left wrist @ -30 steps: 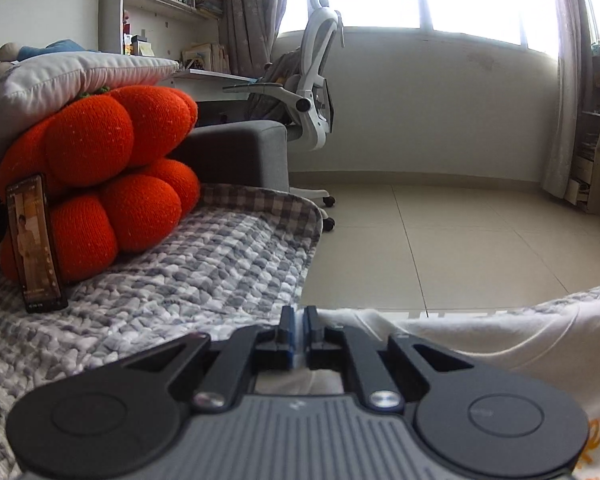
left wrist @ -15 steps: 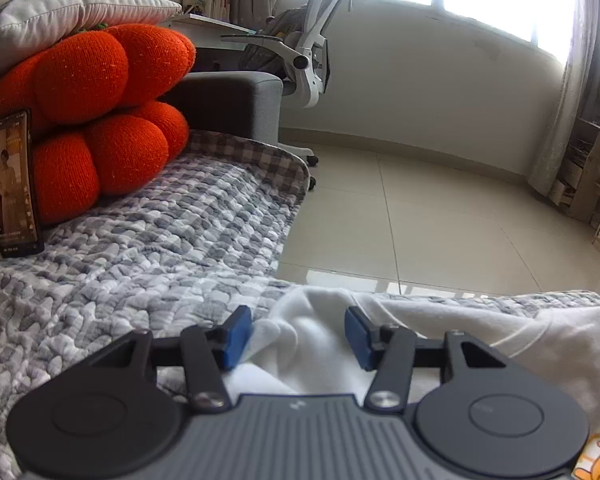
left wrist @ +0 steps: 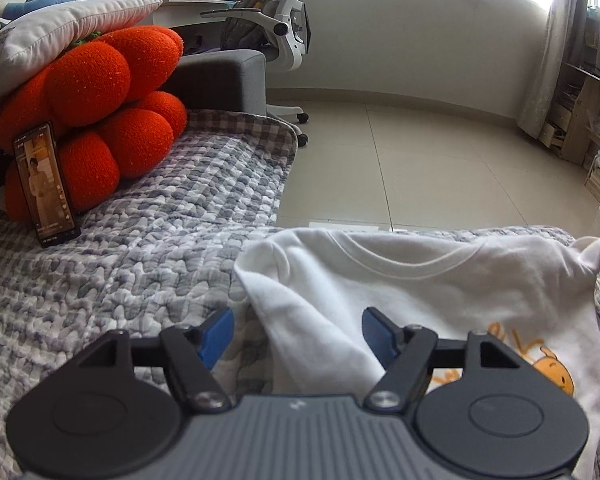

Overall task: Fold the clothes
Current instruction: 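Open both grippers and smooth the shirt flat on the bed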

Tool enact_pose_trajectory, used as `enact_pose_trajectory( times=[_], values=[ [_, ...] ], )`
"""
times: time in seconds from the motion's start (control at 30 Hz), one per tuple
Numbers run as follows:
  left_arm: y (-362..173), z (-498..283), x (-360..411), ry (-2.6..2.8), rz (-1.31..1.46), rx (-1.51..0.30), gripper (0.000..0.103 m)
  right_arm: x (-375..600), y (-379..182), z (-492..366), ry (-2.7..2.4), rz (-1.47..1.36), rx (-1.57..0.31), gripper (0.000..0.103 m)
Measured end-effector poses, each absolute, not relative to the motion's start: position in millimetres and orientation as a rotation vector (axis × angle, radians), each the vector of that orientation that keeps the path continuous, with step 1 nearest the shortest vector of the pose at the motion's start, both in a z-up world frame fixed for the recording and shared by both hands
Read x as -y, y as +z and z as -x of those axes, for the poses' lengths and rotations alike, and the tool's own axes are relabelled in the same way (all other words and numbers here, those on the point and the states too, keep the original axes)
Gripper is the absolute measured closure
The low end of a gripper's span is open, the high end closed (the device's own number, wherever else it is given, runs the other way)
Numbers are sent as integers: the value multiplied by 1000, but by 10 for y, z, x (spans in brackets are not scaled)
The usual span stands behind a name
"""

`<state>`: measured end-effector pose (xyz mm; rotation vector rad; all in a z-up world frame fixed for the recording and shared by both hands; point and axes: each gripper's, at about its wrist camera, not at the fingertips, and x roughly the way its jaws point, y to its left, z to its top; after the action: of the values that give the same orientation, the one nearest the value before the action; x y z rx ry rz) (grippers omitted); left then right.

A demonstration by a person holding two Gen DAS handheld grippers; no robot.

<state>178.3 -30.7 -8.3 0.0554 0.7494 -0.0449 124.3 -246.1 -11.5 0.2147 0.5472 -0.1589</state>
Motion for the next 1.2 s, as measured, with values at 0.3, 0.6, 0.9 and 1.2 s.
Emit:
enact_pose_trajectory(
  times=[0.3, 0.6, 0.9, 1.2],
  values=[
    [-82, -1330, 152, -71, -58, -824, 30, 2395, -32, -915, -120, -251, -595, 48],
    [-35, -850, 35, -189, -35, -881, 30, 2308, -51, -567, -51, -272, -645, 46],
    [-127, -489, -154, -297, 54, -881, 31, 2139, -196, -319, 63, -242, -669, 42],
    [-313, -587, -517, -291, 205, -945, 49, 1825, -244, -180, 232, -113, -697, 42]
  ],
)
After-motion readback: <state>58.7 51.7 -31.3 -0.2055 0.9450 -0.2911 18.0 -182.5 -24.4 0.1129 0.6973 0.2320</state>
